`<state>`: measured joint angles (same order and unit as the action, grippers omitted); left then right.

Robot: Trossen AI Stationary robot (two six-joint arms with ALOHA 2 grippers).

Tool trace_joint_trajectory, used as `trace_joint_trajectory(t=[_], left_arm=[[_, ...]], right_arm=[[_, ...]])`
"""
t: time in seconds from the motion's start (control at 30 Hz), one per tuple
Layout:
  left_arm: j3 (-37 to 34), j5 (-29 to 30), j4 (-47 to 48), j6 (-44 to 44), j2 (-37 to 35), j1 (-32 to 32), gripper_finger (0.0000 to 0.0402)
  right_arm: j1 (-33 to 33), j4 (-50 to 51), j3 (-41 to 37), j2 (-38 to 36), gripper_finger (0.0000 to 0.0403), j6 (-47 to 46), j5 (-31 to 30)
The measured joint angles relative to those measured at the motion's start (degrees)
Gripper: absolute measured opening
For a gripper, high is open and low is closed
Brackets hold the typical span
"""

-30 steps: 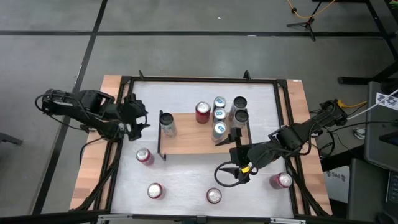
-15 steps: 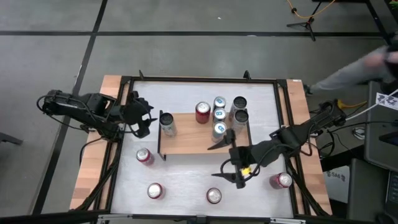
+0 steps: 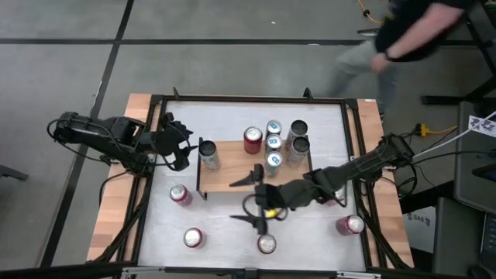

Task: Place canned beverage on shelf
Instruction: Put the white-pink soda can on the shelf aligned with the other white-pink soda cans

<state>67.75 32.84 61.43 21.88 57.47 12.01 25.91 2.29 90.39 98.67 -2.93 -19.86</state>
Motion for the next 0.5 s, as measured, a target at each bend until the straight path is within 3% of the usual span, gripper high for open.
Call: trace_joint_trajectory(t=[0.5], left_arm=[[0.0,-0.12,-0.66,-0.01,1.85,0.02,0.0229]], right_arm=[[-8.83,0.21,0.0,7.48,0.0386,-2.81,1.54]])
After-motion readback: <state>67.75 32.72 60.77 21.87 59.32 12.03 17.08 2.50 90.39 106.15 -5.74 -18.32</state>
